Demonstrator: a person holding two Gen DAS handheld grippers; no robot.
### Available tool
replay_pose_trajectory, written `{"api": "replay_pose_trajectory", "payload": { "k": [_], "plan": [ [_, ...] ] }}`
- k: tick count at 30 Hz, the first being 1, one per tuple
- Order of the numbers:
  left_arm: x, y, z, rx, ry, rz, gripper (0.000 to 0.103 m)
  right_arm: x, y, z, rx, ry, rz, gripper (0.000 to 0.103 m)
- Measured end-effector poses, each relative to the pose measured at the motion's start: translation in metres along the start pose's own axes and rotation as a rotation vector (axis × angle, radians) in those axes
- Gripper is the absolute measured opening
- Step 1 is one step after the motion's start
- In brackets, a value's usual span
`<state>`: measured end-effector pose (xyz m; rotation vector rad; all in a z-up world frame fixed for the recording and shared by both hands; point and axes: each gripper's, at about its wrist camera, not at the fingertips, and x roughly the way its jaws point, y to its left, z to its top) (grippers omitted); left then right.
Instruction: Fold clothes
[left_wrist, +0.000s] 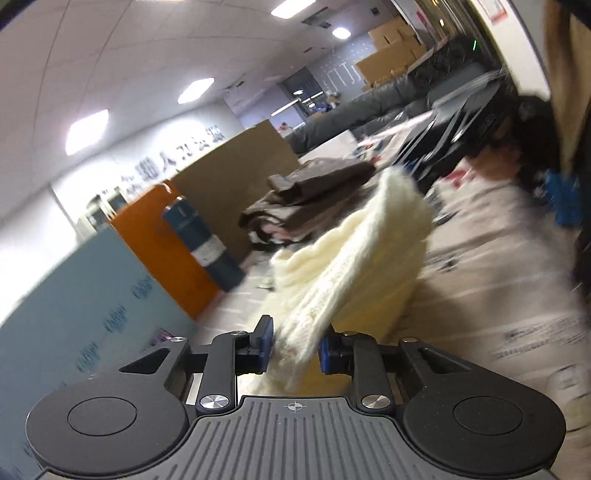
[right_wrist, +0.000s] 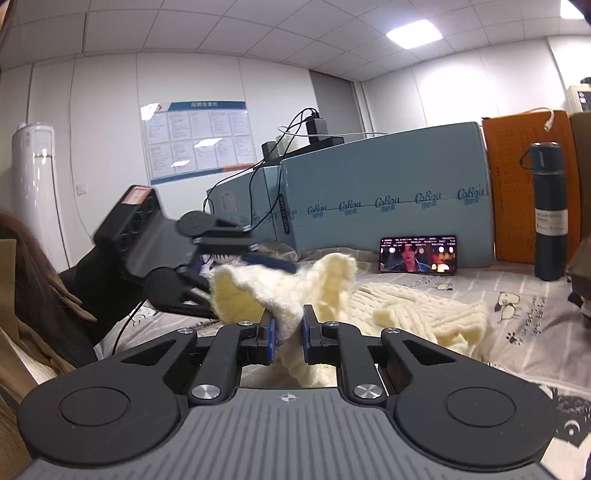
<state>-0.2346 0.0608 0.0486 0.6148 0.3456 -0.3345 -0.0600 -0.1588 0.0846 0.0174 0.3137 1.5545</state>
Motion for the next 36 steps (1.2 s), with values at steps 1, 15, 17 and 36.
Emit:
{"api": "replay_pose_trajectory", "payload": {
  "k": [1,15,17,36],
  "plan": [
    [-0.007,-0.003,0.0,-0.029,-0.002,-0.027,0.023,-0.002,0.0,-0.001,0.003,0.0,0.003,0.013],
    [-0.019,-0.037,-0.032,-0.38,0.081,-0.476,0.026,-0.034,-0.02,0.012,0.099,-0.083,0.013,0.055],
    [-0.024,-0.029,-0.031,-0.393,0.035,-0.478,0.03,-0.031,-0.03,0.014,0.145,-0.092,-0.05,0.066],
    [0.128,0.138,-0.112,-0.913,0.194,0.062,0.081,0.085,-0.139,-0.01,0.568,0.108,-0.402,0.072]
  ]
}}
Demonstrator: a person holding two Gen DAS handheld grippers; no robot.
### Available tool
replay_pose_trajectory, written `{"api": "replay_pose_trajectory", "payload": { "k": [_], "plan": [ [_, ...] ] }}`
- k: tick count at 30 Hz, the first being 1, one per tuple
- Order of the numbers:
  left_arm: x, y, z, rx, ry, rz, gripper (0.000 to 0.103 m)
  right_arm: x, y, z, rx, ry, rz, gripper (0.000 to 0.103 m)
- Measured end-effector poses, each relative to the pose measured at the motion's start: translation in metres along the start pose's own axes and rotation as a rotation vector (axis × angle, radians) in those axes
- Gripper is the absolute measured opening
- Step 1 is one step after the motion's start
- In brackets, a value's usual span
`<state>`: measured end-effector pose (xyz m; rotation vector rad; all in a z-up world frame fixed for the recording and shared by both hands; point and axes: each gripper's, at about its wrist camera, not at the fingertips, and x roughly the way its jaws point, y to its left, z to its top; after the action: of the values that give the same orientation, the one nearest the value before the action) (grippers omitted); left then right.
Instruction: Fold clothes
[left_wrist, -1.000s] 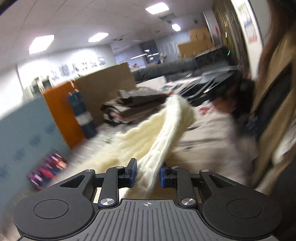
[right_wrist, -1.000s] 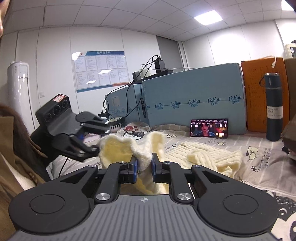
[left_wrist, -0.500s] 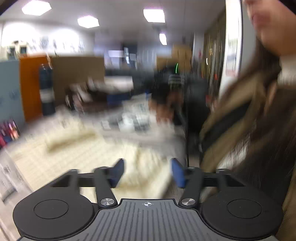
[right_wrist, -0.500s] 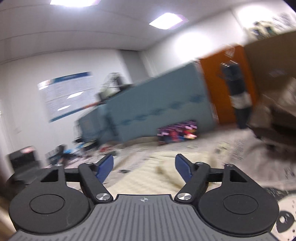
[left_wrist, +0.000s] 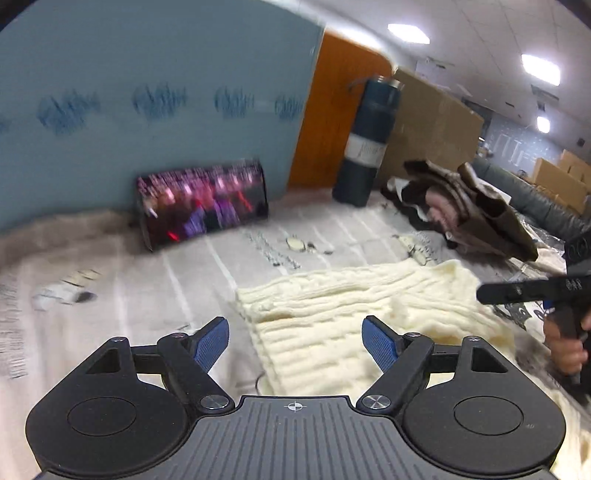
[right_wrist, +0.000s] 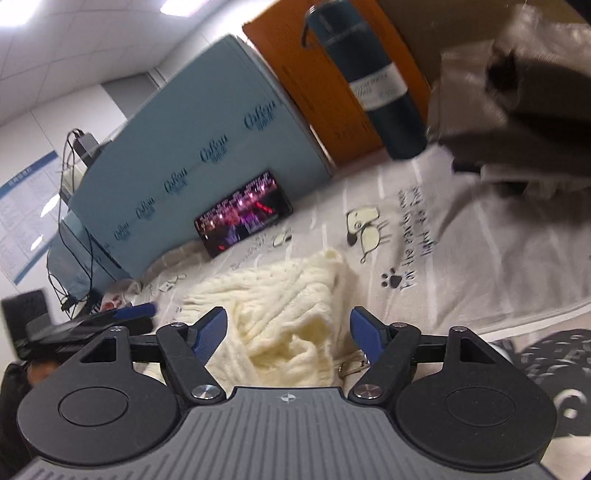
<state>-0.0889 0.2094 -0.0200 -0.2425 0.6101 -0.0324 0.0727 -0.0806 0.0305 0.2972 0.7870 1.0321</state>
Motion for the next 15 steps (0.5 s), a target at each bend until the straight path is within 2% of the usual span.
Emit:
{"api": "replay_pose_trajectory", "payload": {
  "k": [1,3,4,5,6,7,9,12,15],
  "plan": [
    [0.009,0.003,-0.001,-0.017,0.009,-0.004,0.081,0.004,0.0,-0.001,-0.005,0.011,-0.006,0.071],
    [0.019,0.004,-0.004,-0.028,-0.004,0.011,0.078,0.013,0.001,-0.003,-0.014,0.03,-0.021,0.06],
    [0.021,0.003,-0.007,-0.023,-0.02,0.025,0.075,0.015,0.001,-0.003,-0.02,0.027,-0.032,0.05],
    [0.021,-0.002,-0.007,-0.003,-0.027,0.038,0.068,0.016,0.002,-0.004,-0.03,0.021,-0.04,0.038],
    [0.02,-0.006,-0.007,0.025,-0.034,0.052,0.043,0.017,0.003,-0.004,-0.042,0.018,-0.044,0.036],
    [0.019,-0.011,-0.008,0.05,-0.042,0.063,0.03,0.018,0.003,-0.005,-0.052,0.014,-0.045,0.032],
    [0.013,-0.019,-0.009,0.079,-0.073,0.056,0.02,0.017,0.007,-0.005,-0.075,-0.007,-0.042,0.024],
    [-0.001,-0.034,-0.012,0.131,-0.135,0.067,0.018,0.014,0.019,0.0,-0.122,-0.044,-0.038,0.019],
    [-0.023,-0.039,-0.008,0.135,-0.225,0.115,0.017,0.016,0.033,0.009,-0.181,-0.063,-0.029,0.018]
  ]
}}
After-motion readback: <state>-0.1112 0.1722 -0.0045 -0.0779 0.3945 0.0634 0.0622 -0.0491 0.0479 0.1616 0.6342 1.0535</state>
